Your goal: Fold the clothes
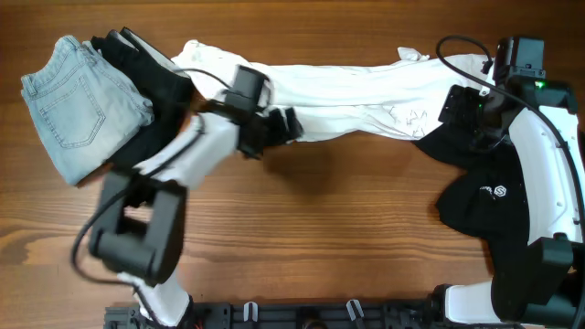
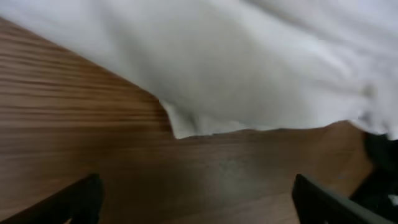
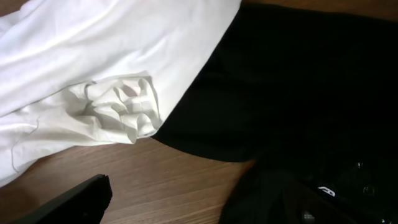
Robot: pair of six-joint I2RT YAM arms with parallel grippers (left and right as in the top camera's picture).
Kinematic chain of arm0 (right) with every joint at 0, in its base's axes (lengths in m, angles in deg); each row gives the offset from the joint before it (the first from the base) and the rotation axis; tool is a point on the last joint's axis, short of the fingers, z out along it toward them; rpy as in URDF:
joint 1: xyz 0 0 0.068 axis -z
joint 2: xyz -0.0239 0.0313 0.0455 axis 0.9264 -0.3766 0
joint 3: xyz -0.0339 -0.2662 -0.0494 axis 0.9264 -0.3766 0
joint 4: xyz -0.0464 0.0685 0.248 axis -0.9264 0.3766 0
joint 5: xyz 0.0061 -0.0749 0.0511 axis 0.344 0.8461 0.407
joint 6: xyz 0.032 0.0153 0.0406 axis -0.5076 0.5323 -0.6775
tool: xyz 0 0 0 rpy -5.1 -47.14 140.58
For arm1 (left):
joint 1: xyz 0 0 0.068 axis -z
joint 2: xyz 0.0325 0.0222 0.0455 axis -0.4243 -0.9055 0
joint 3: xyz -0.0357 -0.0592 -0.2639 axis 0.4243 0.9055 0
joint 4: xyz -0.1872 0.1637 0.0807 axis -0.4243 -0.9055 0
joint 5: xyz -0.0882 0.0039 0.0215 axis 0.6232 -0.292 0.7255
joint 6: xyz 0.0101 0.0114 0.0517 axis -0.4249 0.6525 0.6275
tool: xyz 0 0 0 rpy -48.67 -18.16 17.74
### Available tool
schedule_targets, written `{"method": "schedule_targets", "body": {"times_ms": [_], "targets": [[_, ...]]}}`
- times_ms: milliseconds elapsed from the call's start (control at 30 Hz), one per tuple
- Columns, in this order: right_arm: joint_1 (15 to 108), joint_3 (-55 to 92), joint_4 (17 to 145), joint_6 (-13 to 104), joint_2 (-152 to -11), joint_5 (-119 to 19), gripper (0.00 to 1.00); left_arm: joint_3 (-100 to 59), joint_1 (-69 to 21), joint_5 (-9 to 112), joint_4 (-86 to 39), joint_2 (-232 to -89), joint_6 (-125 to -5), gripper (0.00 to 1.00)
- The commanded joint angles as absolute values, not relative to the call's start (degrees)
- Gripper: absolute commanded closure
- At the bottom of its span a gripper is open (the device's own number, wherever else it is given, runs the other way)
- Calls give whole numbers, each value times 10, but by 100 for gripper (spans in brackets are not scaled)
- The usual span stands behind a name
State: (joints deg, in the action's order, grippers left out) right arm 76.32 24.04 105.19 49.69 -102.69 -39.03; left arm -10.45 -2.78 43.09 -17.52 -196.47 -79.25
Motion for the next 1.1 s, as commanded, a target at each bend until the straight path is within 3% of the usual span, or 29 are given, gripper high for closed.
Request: {"method": "schedule_targets", "body": {"times_ms": [0,100,233,300,367,433,600,767,800,833,900,933,1067], "targets": [[764,240,1055,505,-1021,-380,5,-102,25,386,-122,-2021,-821,9],[764,240,1058,505,-1021,-380,5,-102,52,296,-71,-2042,-820,9],[764,240,1062,505,-1021,-380,5,-102,61,265,0,-2057,-820,30],[764,240,1064,505,-1021,-380,4,-102,61,261,-7,-2057,-817,49],[764,240,1063,505,-1021,-380,4,-102,61,253,-25,-2057,-814,82],[764,240,1063,505,-1021,-380,4,-102,61,227,-37,-2057,-814,96],[764,240,1060,505,-1021,-380,3,-102,60,208,-93,-2010,-722,96],[764,240,1056,505,-1021,-380,3,-103,32,203,-311,-1883,-695,96],[764,240,1056,505,-1022,-380,3,-103,25,203,-340,-1872,-697,93],[764,240,1056,505,-1022,-380,3,-103,22,205,-347,-1870,-717,57],[764,240,1055,505,-1022,-380,3,-103,24,221,-342,-1876,-730,48],[764,240,1058,505,-1022,-380,3,-103,25,230,-342,-1880,-730,36],[764,240,1062,505,-1022,-379,3,-103,25,314,-339,-1888,-749,38]]}}
